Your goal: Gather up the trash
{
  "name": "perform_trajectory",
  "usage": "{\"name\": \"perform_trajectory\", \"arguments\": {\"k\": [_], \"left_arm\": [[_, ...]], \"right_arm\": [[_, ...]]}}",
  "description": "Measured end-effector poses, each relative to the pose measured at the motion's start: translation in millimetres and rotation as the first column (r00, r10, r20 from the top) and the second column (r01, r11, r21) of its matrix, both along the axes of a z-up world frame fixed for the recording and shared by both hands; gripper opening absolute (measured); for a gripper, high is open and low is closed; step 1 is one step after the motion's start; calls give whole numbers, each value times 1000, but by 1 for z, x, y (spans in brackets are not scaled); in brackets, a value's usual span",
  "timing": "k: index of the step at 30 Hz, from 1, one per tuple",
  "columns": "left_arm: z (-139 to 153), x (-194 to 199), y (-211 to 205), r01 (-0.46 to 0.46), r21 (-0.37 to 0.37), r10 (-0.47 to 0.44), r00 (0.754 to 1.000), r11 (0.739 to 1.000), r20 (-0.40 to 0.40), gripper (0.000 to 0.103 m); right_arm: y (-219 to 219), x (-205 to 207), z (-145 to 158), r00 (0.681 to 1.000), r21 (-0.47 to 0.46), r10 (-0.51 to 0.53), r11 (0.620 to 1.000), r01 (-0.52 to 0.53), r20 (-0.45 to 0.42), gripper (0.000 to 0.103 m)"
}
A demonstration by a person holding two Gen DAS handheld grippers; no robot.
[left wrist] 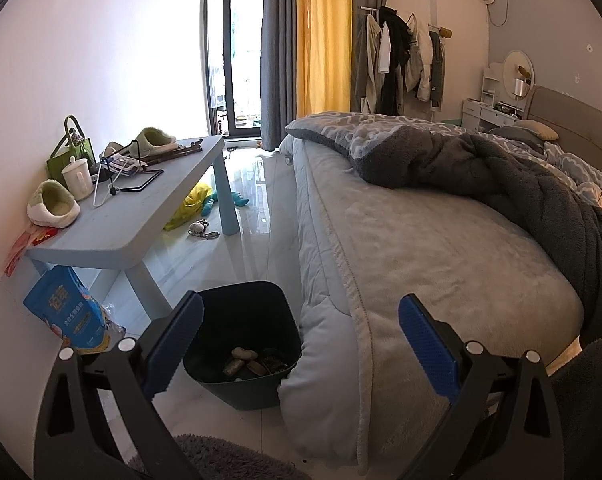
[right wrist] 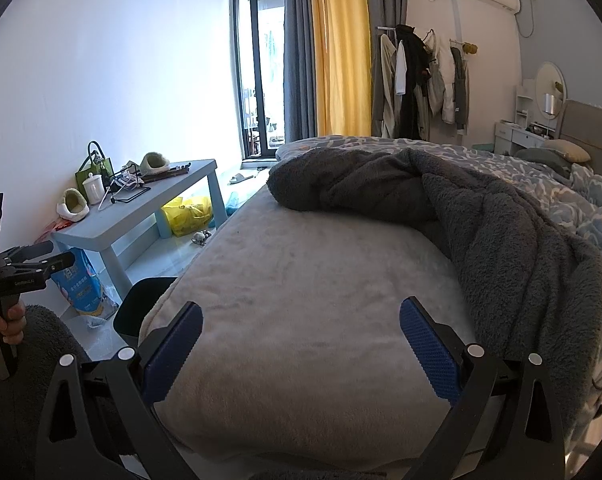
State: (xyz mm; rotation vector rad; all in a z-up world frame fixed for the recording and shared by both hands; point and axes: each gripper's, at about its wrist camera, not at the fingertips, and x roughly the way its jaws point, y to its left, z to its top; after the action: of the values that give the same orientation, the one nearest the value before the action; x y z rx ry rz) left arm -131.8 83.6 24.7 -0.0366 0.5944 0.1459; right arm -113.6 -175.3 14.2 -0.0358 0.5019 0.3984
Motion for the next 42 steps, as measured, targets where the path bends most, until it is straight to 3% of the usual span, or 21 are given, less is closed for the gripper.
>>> {"name": "perform_trajectory", "arguments": {"k": [42], "left_arm": [[1, 1, -3, 7, 16, -7, 1000, 1000, 1, 100]], "right_arm": [[-1, 2, 1, 1000, -2, 2, 1000, -2, -3, 100]]}}
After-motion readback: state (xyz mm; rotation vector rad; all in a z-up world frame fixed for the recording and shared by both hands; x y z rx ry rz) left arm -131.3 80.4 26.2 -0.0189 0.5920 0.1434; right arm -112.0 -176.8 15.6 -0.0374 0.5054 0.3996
